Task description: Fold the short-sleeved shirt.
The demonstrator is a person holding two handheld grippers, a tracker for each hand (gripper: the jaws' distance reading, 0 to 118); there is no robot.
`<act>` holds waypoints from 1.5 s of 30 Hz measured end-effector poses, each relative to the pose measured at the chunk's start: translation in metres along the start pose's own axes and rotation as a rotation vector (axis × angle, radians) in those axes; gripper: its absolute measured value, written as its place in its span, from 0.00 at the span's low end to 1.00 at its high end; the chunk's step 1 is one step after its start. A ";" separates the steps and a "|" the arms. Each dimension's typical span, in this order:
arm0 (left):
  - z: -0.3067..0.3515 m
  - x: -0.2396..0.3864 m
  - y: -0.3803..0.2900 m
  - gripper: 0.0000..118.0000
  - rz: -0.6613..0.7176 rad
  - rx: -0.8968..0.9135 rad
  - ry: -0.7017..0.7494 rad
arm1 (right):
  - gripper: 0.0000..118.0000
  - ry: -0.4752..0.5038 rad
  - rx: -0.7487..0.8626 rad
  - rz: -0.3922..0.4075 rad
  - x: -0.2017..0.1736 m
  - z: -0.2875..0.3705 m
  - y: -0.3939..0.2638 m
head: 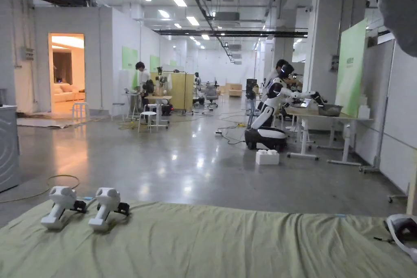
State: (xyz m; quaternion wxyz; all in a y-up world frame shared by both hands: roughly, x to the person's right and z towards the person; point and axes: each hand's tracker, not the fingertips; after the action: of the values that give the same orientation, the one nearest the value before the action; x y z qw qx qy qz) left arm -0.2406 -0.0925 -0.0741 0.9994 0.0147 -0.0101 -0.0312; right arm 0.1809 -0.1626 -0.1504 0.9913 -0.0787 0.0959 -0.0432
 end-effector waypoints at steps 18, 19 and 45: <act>-0.006 0.028 0.005 0.01 0.034 -0.017 -0.016 | 0.02 -0.046 0.103 0.101 -0.020 0.020 0.020; -0.007 0.028 0.006 0.01 0.033 -0.020 -0.019 | 0.02 -0.044 0.100 0.097 -0.018 0.020 0.021; -0.005 0.032 -0.001 0.01 0.027 -0.082 -0.072 | 0.02 -0.117 0.060 0.234 -0.035 0.013 0.010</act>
State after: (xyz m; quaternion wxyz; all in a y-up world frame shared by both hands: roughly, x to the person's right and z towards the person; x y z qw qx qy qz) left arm -0.2084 -0.0949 -0.0789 0.9984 -0.0277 -0.0449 -0.0184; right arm 0.1498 -0.1473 -0.1326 0.9954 -0.0398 0.0449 0.0745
